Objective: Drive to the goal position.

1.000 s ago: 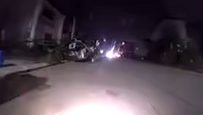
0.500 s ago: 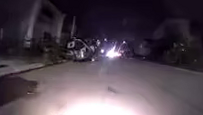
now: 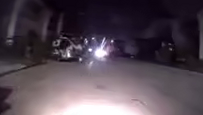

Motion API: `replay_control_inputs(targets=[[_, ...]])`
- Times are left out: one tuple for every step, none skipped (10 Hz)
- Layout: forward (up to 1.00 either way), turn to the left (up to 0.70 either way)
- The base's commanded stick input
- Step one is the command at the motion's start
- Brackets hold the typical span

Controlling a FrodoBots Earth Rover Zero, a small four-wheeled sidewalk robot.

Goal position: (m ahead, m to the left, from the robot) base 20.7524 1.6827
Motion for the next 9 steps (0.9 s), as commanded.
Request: replay_control_inputs(targets=[[0.7,0.0],[0.7,0.0],[0.7,0.0],[0.7,0.0],[0.7,0.0],[0.7,0.0],[0.7,0.0],[0.7,0.0],[0.7,0.0]])
